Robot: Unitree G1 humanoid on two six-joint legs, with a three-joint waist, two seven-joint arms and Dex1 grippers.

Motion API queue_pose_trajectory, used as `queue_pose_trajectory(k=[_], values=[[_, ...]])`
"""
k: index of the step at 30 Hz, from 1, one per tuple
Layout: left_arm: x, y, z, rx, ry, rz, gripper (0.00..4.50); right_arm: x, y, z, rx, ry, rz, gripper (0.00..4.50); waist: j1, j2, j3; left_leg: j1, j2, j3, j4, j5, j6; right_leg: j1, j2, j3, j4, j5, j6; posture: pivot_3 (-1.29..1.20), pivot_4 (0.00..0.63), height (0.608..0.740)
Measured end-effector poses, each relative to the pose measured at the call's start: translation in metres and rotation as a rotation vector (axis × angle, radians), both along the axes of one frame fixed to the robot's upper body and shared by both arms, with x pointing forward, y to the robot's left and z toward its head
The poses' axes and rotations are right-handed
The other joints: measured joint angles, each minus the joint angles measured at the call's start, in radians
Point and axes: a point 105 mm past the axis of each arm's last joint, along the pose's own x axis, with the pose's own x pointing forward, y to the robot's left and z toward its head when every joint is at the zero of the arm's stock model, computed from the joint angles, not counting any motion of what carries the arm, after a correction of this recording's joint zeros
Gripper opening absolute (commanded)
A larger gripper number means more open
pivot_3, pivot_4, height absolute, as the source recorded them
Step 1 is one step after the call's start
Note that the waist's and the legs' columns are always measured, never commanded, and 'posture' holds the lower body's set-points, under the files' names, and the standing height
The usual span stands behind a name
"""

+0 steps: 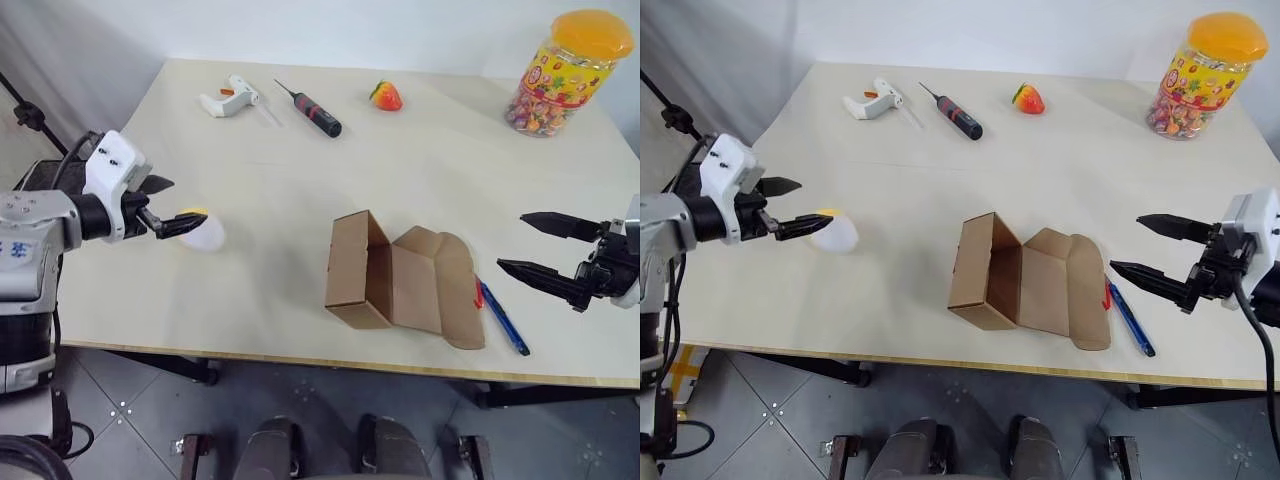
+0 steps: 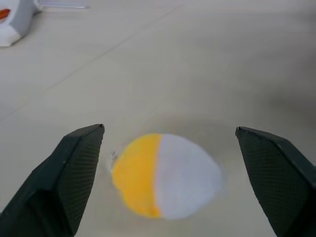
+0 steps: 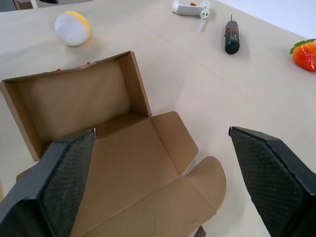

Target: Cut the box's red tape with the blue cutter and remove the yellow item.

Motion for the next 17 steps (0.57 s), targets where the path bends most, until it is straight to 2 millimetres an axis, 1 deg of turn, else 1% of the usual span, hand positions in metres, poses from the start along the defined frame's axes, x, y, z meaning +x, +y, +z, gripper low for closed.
queue_pose_trajectory(k=[2,5,7,9,12,14,17], values=[[-0.01,0.001,-0.006,-0.016,-0.026,-0.042,4.48,0.0,-0.008,-0.009,-0.017,0.028,-0.022,4.5,-0.002,0.0,0.0,0.001,0.0,0.001,-0.001,0.0,0.0,0.0,0.0,0.001,0.0,0.0,0.0,0.0,0.15,0.74],[-0.024,0.01,-0.012,-0.057,-0.076,-0.057,4.48,0.001,-0.02,-0.017,-0.033,0.039,-0.047,4.5,-0.007,0.0,0.0,0.004,0.0,0.004,-0.002,0.0,0.0,0.001,0.0,0.003,0.0,0.0,0.0,0.0,0.15,0.74],[-0.037,0.022,-0.027,-0.048,-0.075,-0.033,4.48,0.002,-0.03,-0.025,-0.055,0.043,-0.072,4.5,-0.015,0.0,0.0,0.011,0.001,0.007,-0.006,0.0,0.0,0.005,0.0,0.006,-0.001,0.0,0.0,0.0,0.15,0.74],[-0.051,0.029,-0.05,-0.047,-0.03,-0.024,4.48,0.003,-0.043,-0.04,-0.064,0.074,-0.119,4.5,-0.018,0.0,0.0,0.013,0.002,0.008,-0.007,0.0,0.0,0.007,0.001,0.007,-0.004,0.0,-0.001,0.0,0.15,0.74],[-0.07,0.026,-0.074,-0.112,0.04,-0.057,4.48,0.003,-0.052,-0.063,-0.095,0.104,-0.155,4.5,-0.016,0.0,0.0,0.013,0.003,0.009,-0.006,0.0,-0.001,0.007,0.001,0.008,-0.004,0.0,-0.001,0.0,0.15,0.74],[-0.078,0.023,-0.078,-0.125,0.051,-0.067,4.48,0.004,-0.056,-0.072,-0.118,0.103,-0.176,4.5,-0.014,0.0,0.0,0.013,0.002,0.009,-0.005,0.0,-0.001,0.007,0.001,0.009,-0.003,0.0,-0.001,0.0,0.15,0.74],[-0.085,0.017,-0.078,-0.119,0.052,-0.09,4.48,0.004,-0.058,-0.077,-0.14,0.096,-0.191,4.5,-0.014,0.001,0.0,0.015,0.003,0.009,-0.005,-0.001,-0.001,0.009,0.001,0.01,-0.003,0.0,-0.001,0.0,0.15,0.74]])
